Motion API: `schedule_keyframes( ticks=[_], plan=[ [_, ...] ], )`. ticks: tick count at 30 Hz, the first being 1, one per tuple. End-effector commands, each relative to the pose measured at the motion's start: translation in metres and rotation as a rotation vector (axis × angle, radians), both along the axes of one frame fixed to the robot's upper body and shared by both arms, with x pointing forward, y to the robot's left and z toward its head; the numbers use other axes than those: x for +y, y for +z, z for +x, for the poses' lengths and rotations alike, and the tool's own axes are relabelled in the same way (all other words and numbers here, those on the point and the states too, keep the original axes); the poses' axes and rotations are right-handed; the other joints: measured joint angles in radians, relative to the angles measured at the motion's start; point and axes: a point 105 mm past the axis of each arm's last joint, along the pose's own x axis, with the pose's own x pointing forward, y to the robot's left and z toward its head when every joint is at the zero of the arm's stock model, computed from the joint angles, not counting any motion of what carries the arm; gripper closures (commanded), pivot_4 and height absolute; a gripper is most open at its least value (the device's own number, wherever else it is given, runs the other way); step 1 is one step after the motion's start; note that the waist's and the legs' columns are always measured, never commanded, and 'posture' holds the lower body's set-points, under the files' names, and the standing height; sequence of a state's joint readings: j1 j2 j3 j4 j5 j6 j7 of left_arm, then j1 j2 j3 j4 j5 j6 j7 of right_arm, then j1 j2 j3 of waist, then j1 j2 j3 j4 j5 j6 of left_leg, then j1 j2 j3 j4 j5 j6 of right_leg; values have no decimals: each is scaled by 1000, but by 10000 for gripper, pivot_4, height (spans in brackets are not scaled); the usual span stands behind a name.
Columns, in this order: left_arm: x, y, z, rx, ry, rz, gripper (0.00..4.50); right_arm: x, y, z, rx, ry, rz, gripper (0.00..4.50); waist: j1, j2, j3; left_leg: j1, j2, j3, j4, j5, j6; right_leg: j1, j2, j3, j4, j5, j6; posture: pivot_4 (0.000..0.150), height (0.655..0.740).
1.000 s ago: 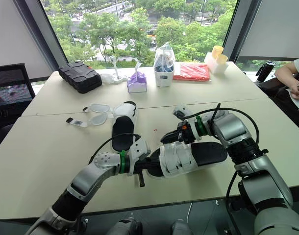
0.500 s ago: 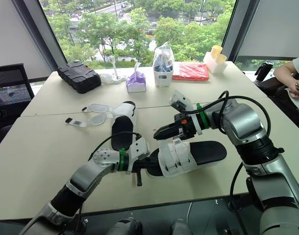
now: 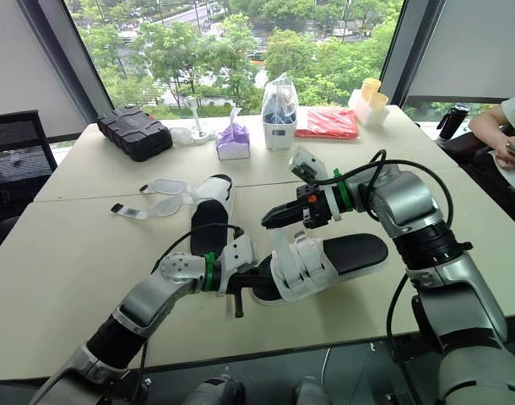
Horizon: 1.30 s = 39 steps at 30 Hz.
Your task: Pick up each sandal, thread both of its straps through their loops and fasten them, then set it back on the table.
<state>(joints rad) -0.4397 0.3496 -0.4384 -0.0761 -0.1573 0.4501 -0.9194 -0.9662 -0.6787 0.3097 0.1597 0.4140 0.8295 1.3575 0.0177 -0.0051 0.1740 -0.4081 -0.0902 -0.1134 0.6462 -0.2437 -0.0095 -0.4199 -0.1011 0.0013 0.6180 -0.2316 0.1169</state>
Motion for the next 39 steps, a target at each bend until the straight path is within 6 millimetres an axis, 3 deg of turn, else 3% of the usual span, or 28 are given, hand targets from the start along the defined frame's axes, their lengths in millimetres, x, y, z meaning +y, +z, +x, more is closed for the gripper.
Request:
schedule_keyframes(
  ticks=[1, 8, 13, 19, 23, 26, 32, 33, 39],
  plan=[
    [0, -31, -15, 95, -39, 89, 45000, 2, 11, 10, -100, 11, -1, 44735, -6, 0, 0, 0, 0, 0, 0, 0, 0, 0, 0, 0, 0, 0, 0, 1500, 7400],
    [0, -31, -15, 94, -34, 89, 45000, -7, -20, 29, -82, -49, -54, 44735, -8, 0, 0, 1, 0, 0, 0, 0, -1, 0, 0, 0, 1, 0, 0, 1500, 7400],
    [0, -31, -16, 96, -32, 88, 45000, -10, -29, 36, -70, -74, -66, 44735, -8, 0, 0, 1, 0, 0, 0, 1, -1, 0, 1, 0, 2, 0, 0, 1500, 7400],
    [0, -32, -17, 106, -21, 76, 45000, -14, -69, 43, -28, -117, -162, 44735, -11, 1, -1, 3, 0, 0, 0, 1, -1, 1, 1, 1, 3, 0, -1, 1500, 7400],
    [-1, -32, -17, 107, -19, 74, 45000, -18, -84, 43, -20, -120, -207, 44735, -14, 1, -1, 10, 0, -1, -1, 1, -1, 9, 1, 1, 2, 0, -1, 1500, 7400],
    [-1, -32, -17, 107, -17, 72, 45000, -21, -96, 42, -25, -119, -247, 34300, -13, 1, -1, 17, 0, -1, -2, 0, -1, 17, 1, 1, 0, -1, -2, 1500, 7400],
    [-1, -31, -16, 108, -7, 65, 45000, -24, -102, 49, -124, -121, -306, 3860, -8, 2, -2, 17, 0, -1, -3, 0, -1, 16, 1, 1, 1, 0, 0, 1500, 7400],
    [-1, -31, -16, 108, -5, 64, 45000, -24, -101, 49, -142, -118, -310, 451, -7, 2, -2, 17, 0, -1, -3, 0, -1, 16, 1, 1, 1, 0, 0, 1500, 7400],
    [-1, -31, -14, 105, 2, 62, 45000, -27, -82, 62, -244, -162, -292, 451, -6, 2, -2, 17, 0, -1, -3, 0, -1, 17, 1, 1, 0, 0, -1, 1500, 7400]
  ],
)
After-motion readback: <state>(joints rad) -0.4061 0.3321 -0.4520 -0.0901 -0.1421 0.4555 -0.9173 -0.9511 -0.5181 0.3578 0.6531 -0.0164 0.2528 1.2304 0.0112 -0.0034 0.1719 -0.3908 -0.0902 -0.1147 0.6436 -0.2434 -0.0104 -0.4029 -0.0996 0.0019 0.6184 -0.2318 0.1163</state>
